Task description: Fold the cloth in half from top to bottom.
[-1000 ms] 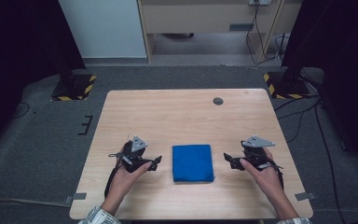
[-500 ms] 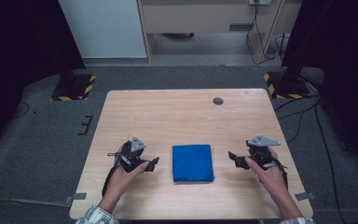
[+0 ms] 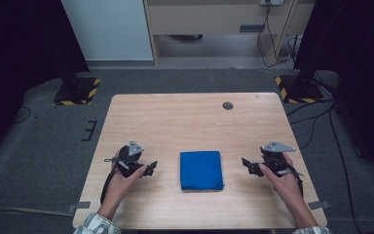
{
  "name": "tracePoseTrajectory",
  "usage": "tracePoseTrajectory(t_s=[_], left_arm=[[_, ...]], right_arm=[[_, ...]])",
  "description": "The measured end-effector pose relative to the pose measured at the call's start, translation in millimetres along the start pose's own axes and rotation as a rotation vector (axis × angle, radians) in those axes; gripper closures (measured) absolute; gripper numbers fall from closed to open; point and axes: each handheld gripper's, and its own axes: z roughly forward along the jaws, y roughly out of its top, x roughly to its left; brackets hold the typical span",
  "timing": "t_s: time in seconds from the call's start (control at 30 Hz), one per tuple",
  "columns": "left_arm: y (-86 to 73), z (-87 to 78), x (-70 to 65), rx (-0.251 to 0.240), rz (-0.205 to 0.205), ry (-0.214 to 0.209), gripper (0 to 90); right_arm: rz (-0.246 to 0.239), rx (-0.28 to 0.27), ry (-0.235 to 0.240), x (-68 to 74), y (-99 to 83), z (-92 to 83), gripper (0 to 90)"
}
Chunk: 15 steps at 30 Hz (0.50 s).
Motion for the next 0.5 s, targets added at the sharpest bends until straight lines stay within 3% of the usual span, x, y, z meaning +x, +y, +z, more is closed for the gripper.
tracePoseTrajectory(t_s=[0.33,0.5], left_arm=[[-2.8,-0.1,10.7,0.004,-0.020,0.021,4.9],[-0.7,5.9,16.9,0.018,-0.017,0.030,4.9]], right_arm=[[-0.005,0.009,-0.011,-1.9,-0.6,2.2,7.1],[0.013,0.032,-0.014,-5.5,1.3,13.8,7.2]])
